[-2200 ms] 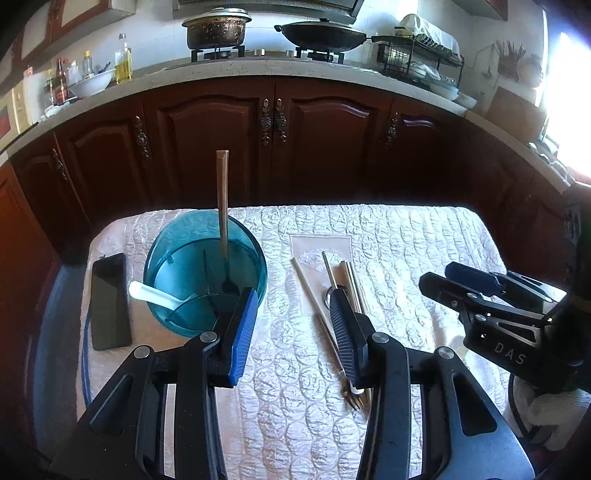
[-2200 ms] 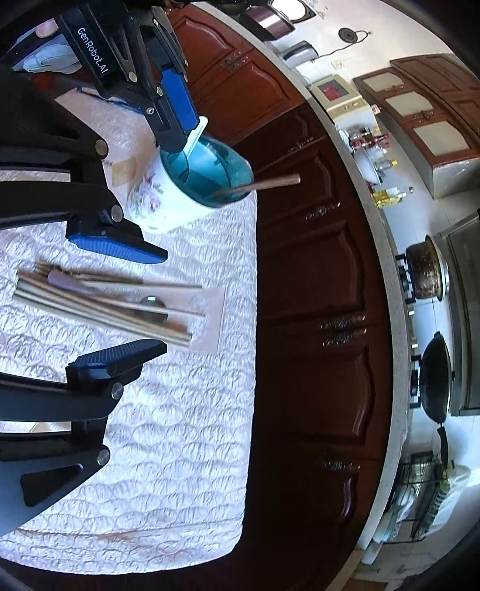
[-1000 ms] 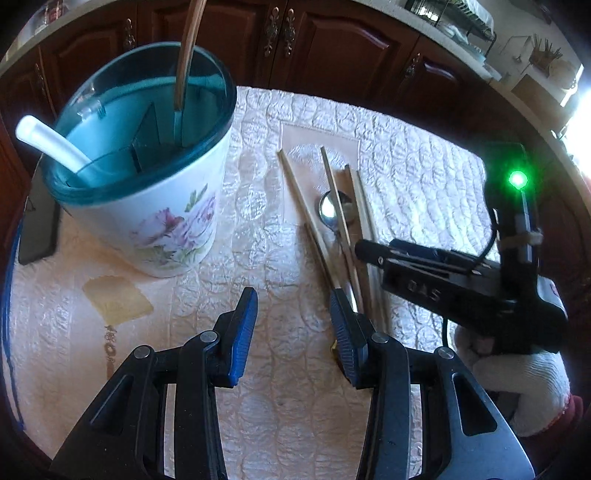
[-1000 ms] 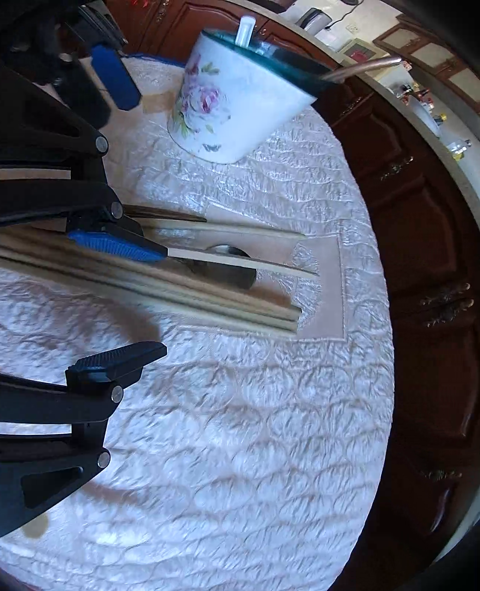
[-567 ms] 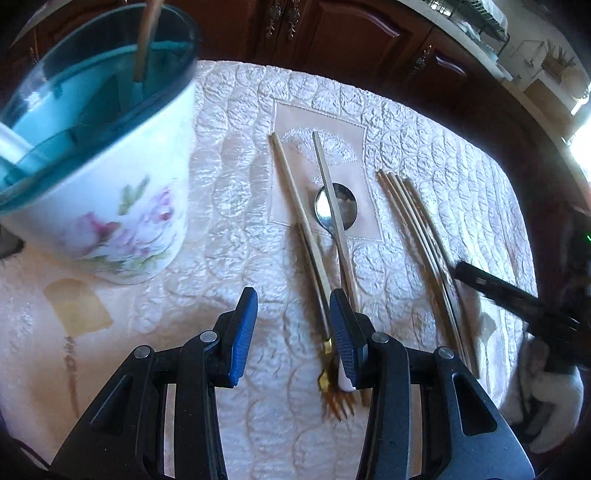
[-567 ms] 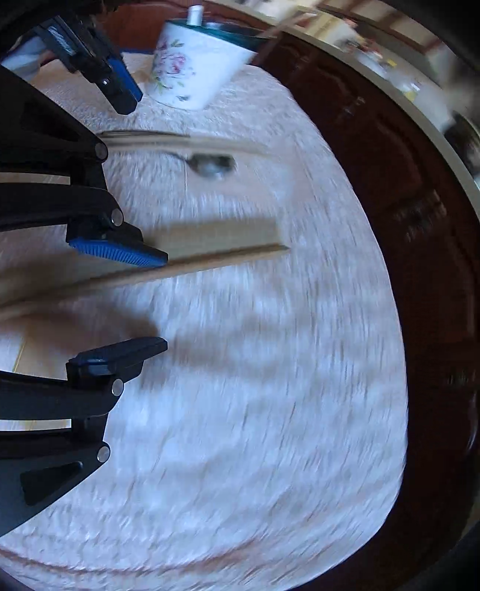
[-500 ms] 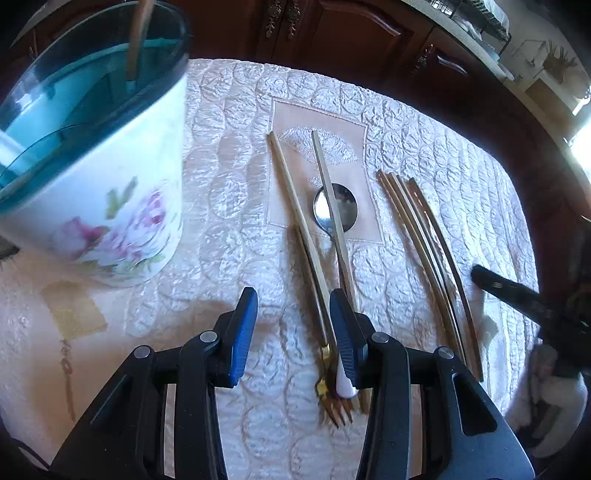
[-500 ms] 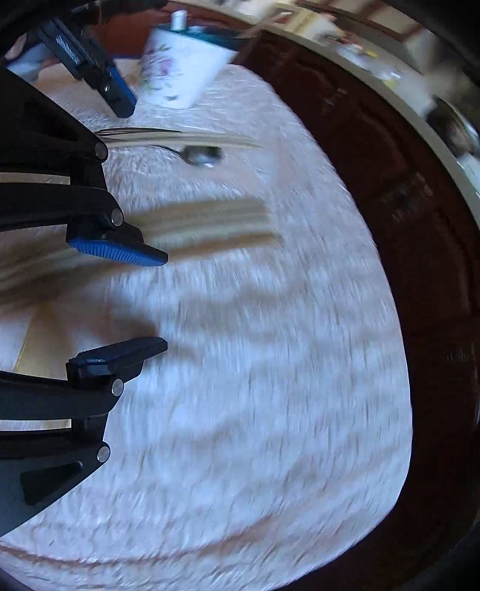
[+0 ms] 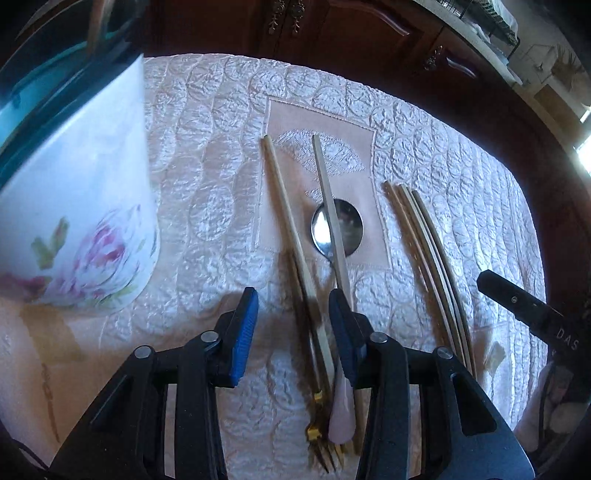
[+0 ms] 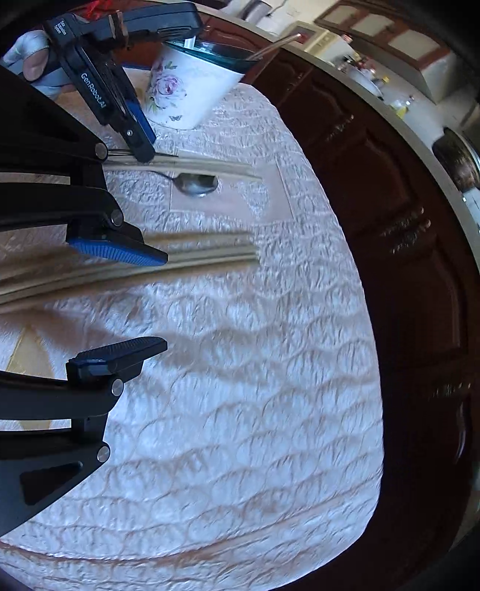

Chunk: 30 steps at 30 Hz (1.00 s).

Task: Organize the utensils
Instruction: 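Close the left tool on one chopstick while the right tool grasps another chopstick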

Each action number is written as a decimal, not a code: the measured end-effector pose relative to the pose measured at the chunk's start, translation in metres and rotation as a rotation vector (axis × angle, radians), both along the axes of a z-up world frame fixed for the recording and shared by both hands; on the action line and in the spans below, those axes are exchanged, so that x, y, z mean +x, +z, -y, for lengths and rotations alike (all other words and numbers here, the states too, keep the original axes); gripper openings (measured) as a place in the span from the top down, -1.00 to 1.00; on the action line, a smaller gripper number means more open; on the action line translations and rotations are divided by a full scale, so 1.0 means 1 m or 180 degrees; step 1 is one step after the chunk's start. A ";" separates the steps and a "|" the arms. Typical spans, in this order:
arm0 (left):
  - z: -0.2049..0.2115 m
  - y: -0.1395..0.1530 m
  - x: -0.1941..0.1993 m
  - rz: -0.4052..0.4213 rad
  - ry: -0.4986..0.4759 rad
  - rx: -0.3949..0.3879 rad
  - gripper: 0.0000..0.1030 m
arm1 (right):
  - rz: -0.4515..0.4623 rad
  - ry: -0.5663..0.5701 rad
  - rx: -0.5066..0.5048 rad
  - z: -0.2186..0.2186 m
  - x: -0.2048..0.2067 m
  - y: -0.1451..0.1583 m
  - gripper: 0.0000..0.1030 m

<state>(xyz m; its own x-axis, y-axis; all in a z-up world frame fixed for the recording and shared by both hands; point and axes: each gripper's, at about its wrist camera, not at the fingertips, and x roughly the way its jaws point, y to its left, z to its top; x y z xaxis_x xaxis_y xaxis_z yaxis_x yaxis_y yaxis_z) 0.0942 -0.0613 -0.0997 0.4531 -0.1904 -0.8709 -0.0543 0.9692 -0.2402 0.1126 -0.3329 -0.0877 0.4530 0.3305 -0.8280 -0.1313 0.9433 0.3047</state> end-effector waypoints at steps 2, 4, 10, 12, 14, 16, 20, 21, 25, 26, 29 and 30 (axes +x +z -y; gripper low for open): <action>0.001 -0.003 0.004 -0.0029 -0.0029 -0.0037 0.66 | 0.0006 0.0043 0.0002 -0.005 0.002 0.000 0.27; 0.003 -0.005 0.007 -0.0048 -0.0058 -0.0065 0.72 | 0.0019 0.0086 0.0010 -0.011 0.007 0.000 0.27; -0.007 -0.002 -0.010 -0.0089 -0.0108 -0.0156 0.78 | 0.0039 0.0107 0.0033 -0.020 0.013 0.000 0.27; -0.012 -0.003 -0.023 -0.0136 -0.0168 -0.0158 0.78 | 0.0028 0.0128 0.0028 -0.020 0.014 0.001 0.27; -0.015 -0.003 -0.034 -0.0173 -0.0206 -0.0156 0.78 | 0.0009 0.0146 0.0013 -0.016 0.013 0.001 0.27; -0.017 -0.003 -0.045 -0.0223 -0.0253 -0.0174 0.78 | -0.0011 0.0161 0.0006 -0.021 0.015 -0.001 0.27; -0.017 0.002 -0.052 -0.0194 -0.0292 -0.0127 0.78 | -0.0016 0.0219 -0.0036 -0.032 0.016 -0.004 0.27; -0.017 0.004 -0.050 -0.0158 -0.0293 -0.0104 0.71 | -0.0024 0.0235 -0.0059 -0.035 0.018 -0.005 0.27; -0.013 0.010 -0.030 -0.0059 -0.0286 -0.0071 0.60 | -0.0054 0.0270 -0.0101 -0.044 0.026 -0.008 0.27; -0.010 0.009 -0.024 -0.0037 -0.0274 0.0009 0.60 | -0.0057 0.0285 -0.0117 -0.046 0.029 -0.009 0.27; -0.008 0.004 -0.004 -0.0044 -0.0195 0.0154 0.61 | -0.0072 0.0313 -0.0150 -0.048 0.042 -0.011 0.27; -0.006 0.003 -0.001 -0.0055 -0.0177 0.0200 0.61 | -0.0076 0.0318 -0.0156 -0.049 0.047 -0.012 0.27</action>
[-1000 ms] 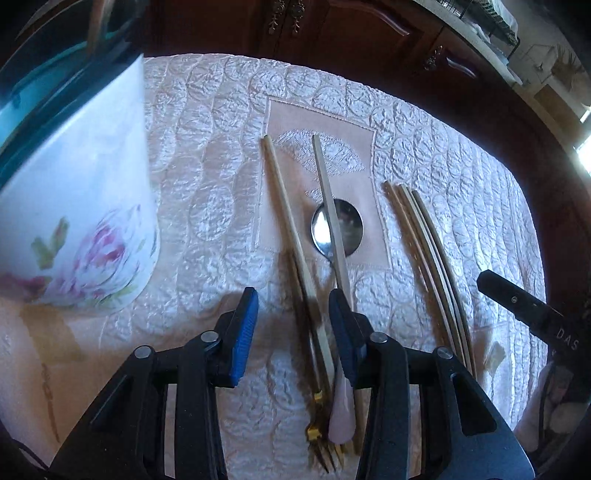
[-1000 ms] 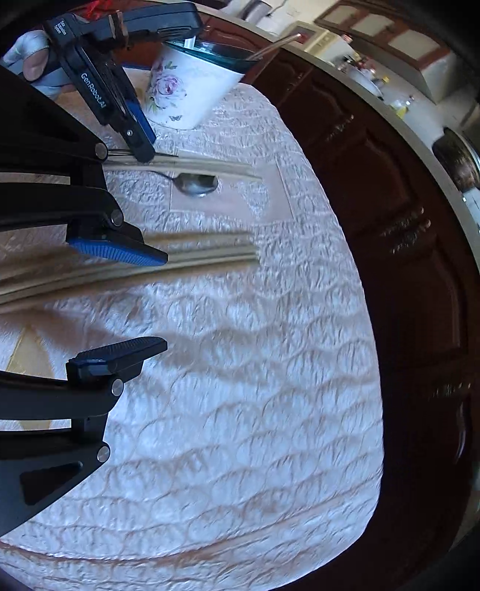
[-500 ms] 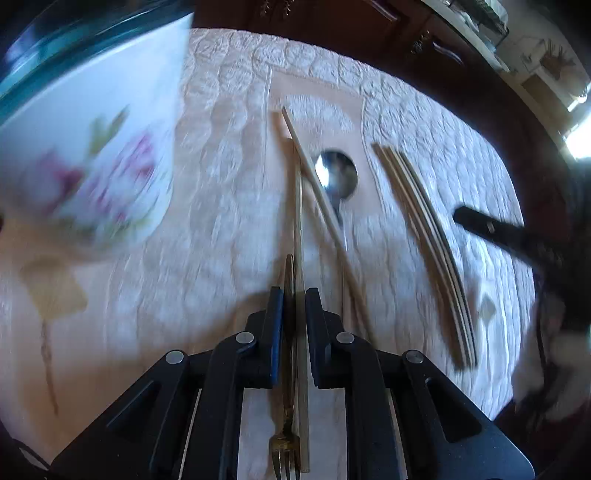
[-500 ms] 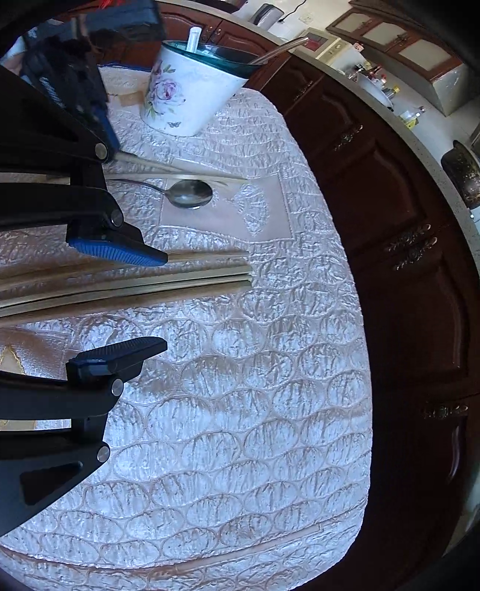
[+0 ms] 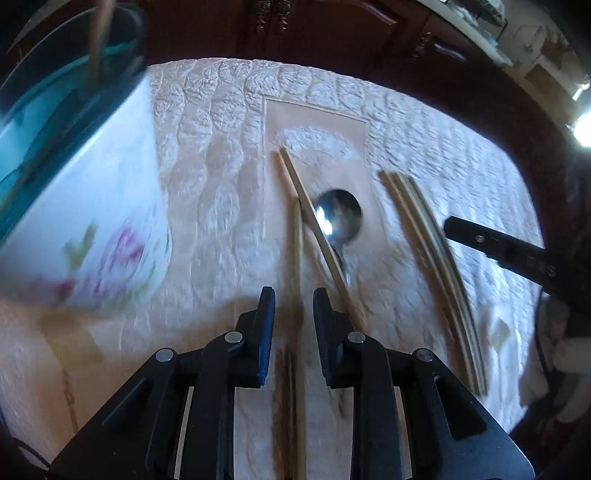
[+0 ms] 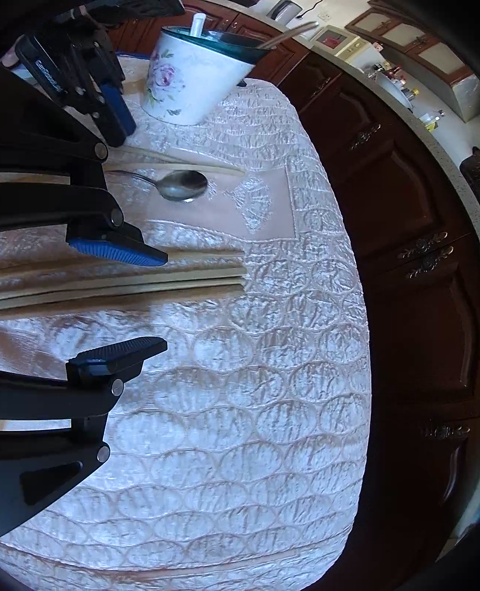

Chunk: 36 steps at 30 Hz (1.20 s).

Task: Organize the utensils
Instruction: 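Close the left tool on one chopstick while the right tool grasps another chopstick, then lift both chopsticks upright and lower them into the floral cup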

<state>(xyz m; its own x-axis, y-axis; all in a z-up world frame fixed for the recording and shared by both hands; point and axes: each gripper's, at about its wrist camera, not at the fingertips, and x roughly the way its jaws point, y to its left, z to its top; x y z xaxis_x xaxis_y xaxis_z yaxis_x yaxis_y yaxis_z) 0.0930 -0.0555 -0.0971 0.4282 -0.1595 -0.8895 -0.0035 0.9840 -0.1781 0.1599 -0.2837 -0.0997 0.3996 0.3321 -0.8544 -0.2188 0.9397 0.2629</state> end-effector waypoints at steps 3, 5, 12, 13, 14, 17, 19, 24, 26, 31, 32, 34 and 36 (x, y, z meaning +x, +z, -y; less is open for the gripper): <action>0.001 -0.004 0.010 -0.0013 0.0057 0.0095 0.61 | -0.0012 0.0042 -0.0046 -0.006 0.015 -0.003 0.40; 0.001 -0.005 0.015 -0.0020 0.0080 0.0123 0.61 | -0.0024 0.0072 -0.0075 -0.009 0.025 -0.006 0.46; 0.001 -0.006 0.019 -0.0048 0.0068 0.0139 0.61 | -0.0117 0.0158 -0.0171 -0.023 0.043 -0.018 0.59; -0.001 -0.006 0.019 -0.0050 0.0081 0.0135 0.61 | -0.0109 0.0162 -0.0209 -0.026 0.046 -0.019 0.60; -0.001 -0.007 0.019 -0.0053 0.0105 0.0106 0.61 | -0.0117 0.0162 -0.0202 -0.026 0.046 -0.021 0.60; -0.001 -0.007 0.023 -0.0088 0.0132 0.0033 0.62 | -0.0120 0.0230 -0.0336 -0.040 0.052 -0.025 0.61; -0.002 -0.008 0.024 -0.0097 0.0108 0.0006 0.64 | -0.0103 0.0256 -0.0392 -0.049 0.057 -0.028 0.69; -0.006 -0.002 0.025 -0.0113 0.0036 -0.0237 0.91 | -0.0097 0.0172 -0.0086 -0.045 0.064 -0.018 0.87; -0.008 0.007 0.019 -0.0068 -0.0005 -0.0314 0.91 | -0.0003 0.0147 0.0005 -0.039 0.056 -0.005 0.87; -0.006 0.043 -0.005 0.0149 -0.0188 -0.0468 0.91 | 0.0252 0.0134 0.0248 -0.026 0.028 0.038 0.87; -0.007 0.050 -0.012 0.0176 -0.0216 -0.0480 0.91 | 0.0313 0.0142 0.0283 -0.026 0.020 0.048 0.87; -0.013 0.064 -0.023 0.0225 -0.0273 -0.0568 0.91 | 0.0455 0.0161 0.0328 -0.022 0.003 0.068 0.87; -0.019 0.080 -0.034 0.0315 -0.0322 -0.0595 0.91 | 0.0562 0.0169 0.0393 -0.019 -0.011 0.085 0.87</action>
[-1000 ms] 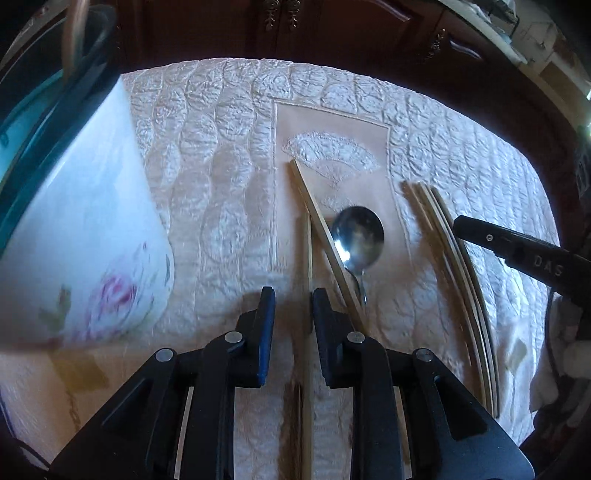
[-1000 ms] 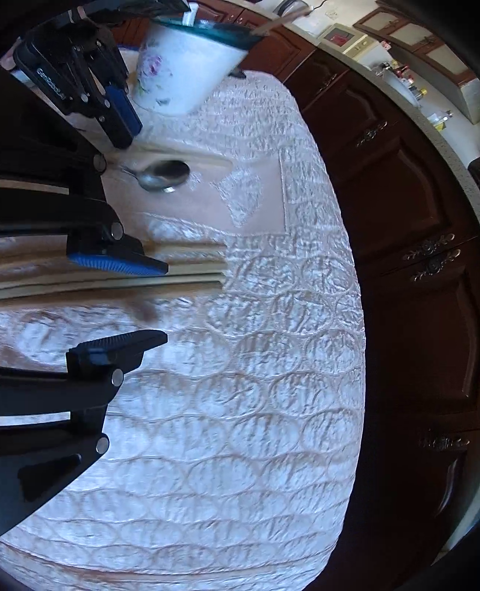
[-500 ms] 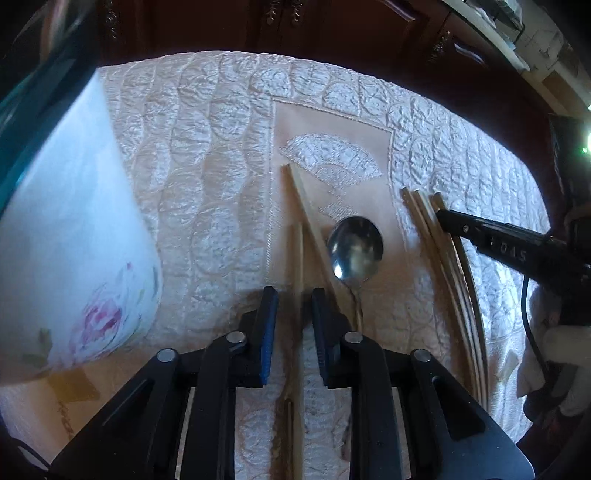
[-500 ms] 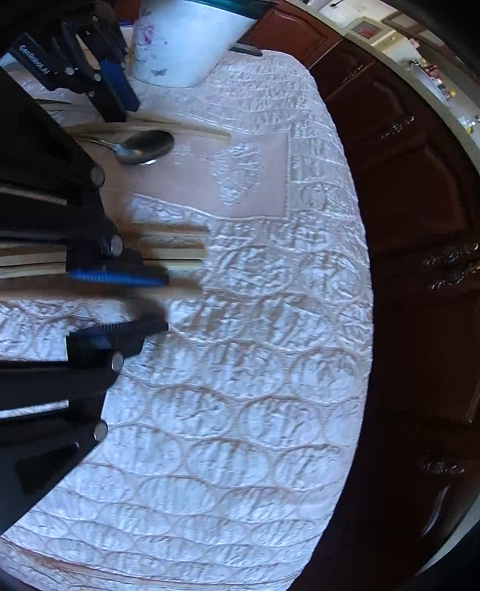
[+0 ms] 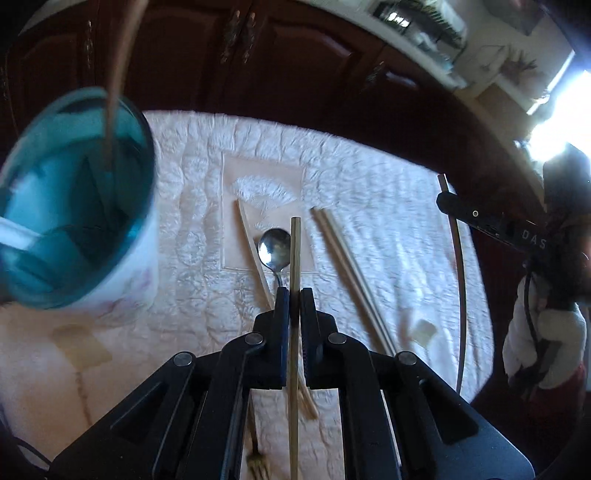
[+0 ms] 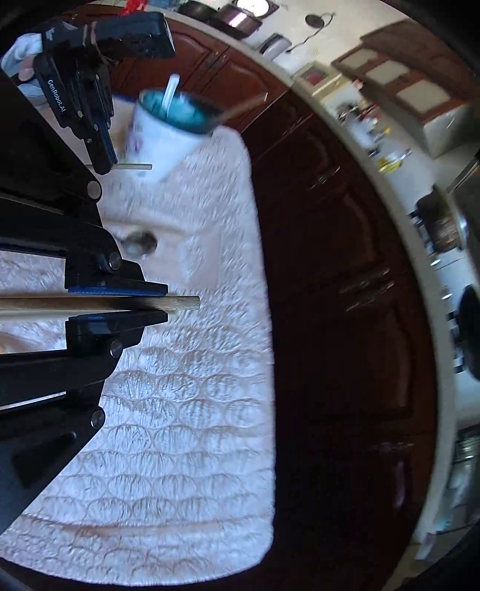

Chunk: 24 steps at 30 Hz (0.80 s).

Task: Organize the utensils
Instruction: 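Lift both chopsticks upright and lower them into the floral cup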

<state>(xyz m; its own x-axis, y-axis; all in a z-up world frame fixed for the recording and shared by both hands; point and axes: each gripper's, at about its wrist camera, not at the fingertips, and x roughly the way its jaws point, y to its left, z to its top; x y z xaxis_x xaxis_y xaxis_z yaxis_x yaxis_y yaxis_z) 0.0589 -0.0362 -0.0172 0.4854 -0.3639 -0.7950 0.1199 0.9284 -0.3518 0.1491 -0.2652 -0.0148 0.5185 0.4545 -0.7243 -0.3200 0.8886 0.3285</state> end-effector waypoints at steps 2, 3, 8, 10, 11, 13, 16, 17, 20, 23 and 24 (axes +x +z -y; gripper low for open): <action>-0.007 0.019 -0.012 0.0113 -0.0044 -0.0043 0.91 | 0.0104 0.0017 0.0083 0.005 -0.010 0.016 0.87; -0.012 0.028 -0.018 0.0176 -0.0062 -0.0055 0.91 | 0.0164 0.0027 0.0129 0.004 -0.016 0.025 0.87; -0.026 0.062 -0.045 0.0407 -0.0087 -0.0064 0.91 | 0.0342 0.0150 0.0319 -0.009 -0.043 0.055 0.88; -0.031 0.072 -0.055 0.0494 -0.0093 -0.0050 0.91 | 0.0384 0.0226 0.0347 -0.024 -0.052 0.061 0.88; -0.033 0.078 -0.060 0.0541 -0.0097 -0.0039 0.91 | 0.0387 0.0258 0.0365 -0.027 -0.056 0.064 0.88; -0.040 0.090 -0.067 0.0624 -0.0102 -0.0021 0.91 | 0.0395 0.0339 0.0351 -0.036 -0.061 0.070 0.88; -0.051 0.105 -0.075 0.0709 -0.0084 -0.0027 0.91 | 0.0399 0.0428 0.0320 -0.046 -0.068 0.076 0.88; -0.055 0.112 -0.077 0.0745 -0.0071 -0.0034 0.91 | 0.0394 0.0463 0.0391 -0.049 -0.068 0.079 0.88; -0.067 0.132 -0.079 0.0873 -0.0009 -0.0007 0.91 | 0.0403 0.0548 0.0566 -0.066 -0.067 0.088 0.88; -0.083 0.154 -0.078 0.1040 0.0080 0.0049 0.91 | 0.0465 0.0611 0.0509 -0.089 -0.067 0.095 0.88; -0.088 0.161 -0.076 0.1102 0.0121 0.0081 0.91 | 0.0464 0.0601 0.0609 -0.092 -0.066 0.097 0.88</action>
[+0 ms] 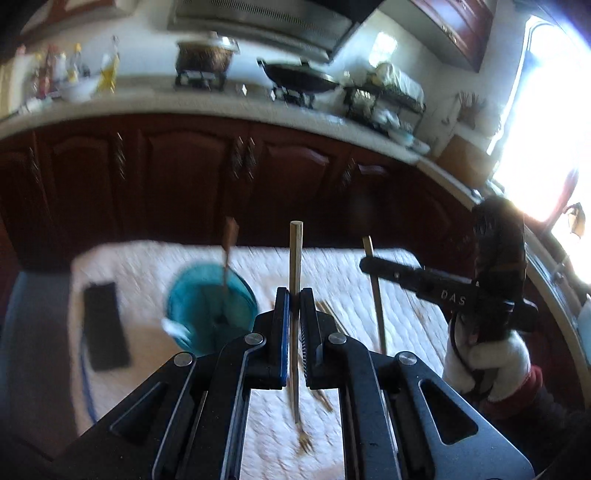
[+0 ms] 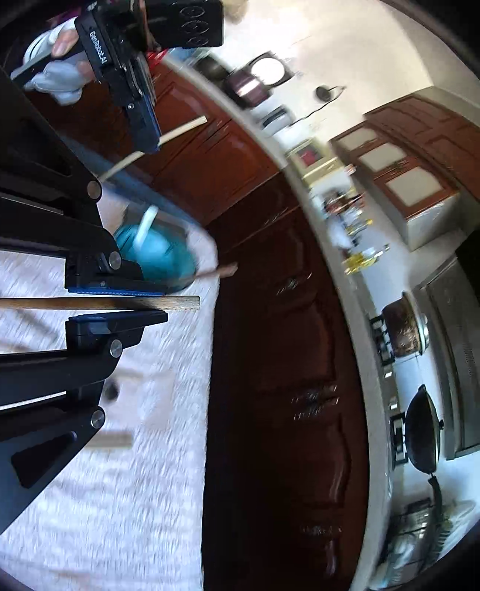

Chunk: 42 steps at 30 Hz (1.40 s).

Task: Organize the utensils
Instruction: 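Lift both chopsticks upright and lower them into the floral cup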

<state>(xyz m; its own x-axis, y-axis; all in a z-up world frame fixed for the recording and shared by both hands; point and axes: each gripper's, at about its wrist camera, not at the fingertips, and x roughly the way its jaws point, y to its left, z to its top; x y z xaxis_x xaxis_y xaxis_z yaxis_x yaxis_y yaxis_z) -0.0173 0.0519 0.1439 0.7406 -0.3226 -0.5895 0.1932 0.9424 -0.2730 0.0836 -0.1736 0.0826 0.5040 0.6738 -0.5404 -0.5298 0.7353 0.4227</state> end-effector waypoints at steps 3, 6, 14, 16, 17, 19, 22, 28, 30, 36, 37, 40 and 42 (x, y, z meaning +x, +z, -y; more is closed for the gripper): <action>-0.016 0.018 0.010 0.0170 0.0156 0.0060 0.91 | 0.0119 -0.0079 0.0164 -0.017 0.008 0.014 0.88; -0.032 0.029 0.026 0.0269 0.0304 0.0100 0.91 | 0.0327 -0.0170 0.0238 -0.036 0.017 0.029 0.88; -0.060 0.020 0.074 0.0375 0.0709 0.0280 0.91 | 0.0620 -0.0444 0.0360 -0.080 0.061 0.043 0.88; -0.062 0.011 0.085 0.0339 0.0727 0.0302 0.91 | 0.0659 -0.0489 0.0328 -0.090 0.071 0.040 0.88; -0.063 0.004 0.092 0.0311 0.0737 0.0323 0.91 | 0.0674 -0.0505 0.0313 -0.095 0.076 0.038 0.88; -0.063 -0.005 0.100 0.0279 0.0752 0.0349 0.91 | 0.0740 -0.0558 0.0287 -0.102 0.084 0.033 0.88; -0.062 -0.025 0.111 0.0188 0.0758 0.0365 0.91 | 0.0797 -0.0618 0.0254 -0.109 0.094 0.023 0.88; -0.059 -0.055 0.119 0.0045 0.0765 0.0418 0.91 | 0.0723 -0.0574 0.0133 -0.115 0.101 -0.002 0.88; -0.059 -0.061 0.119 -0.0004 0.0775 0.0404 0.91 | 0.0670 -0.0500 0.0073 -0.115 0.100 -0.008 0.87; -0.052 -0.080 0.117 -0.0158 0.0775 0.0385 0.91 | 0.0413 -0.0253 -0.0140 -0.112 0.090 -0.024 0.87; -0.050 -0.083 0.117 -0.0184 0.0769 0.0388 0.91 | 0.0372 -0.0213 -0.0165 -0.112 0.089 -0.026 0.87; -0.044 -0.089 0.114 -0.0200 0.0777 0.0431 0.91 | 0.0251 -0.0099 -0.0234 -0.113 0.083 -0.035 0.87; -0.043 -0.089 0.113 -0.0213 0.0781 0.0405 0.91 | 0.0268 -0.0065 -0.0249 -0.111 0.080 -0.034 0.87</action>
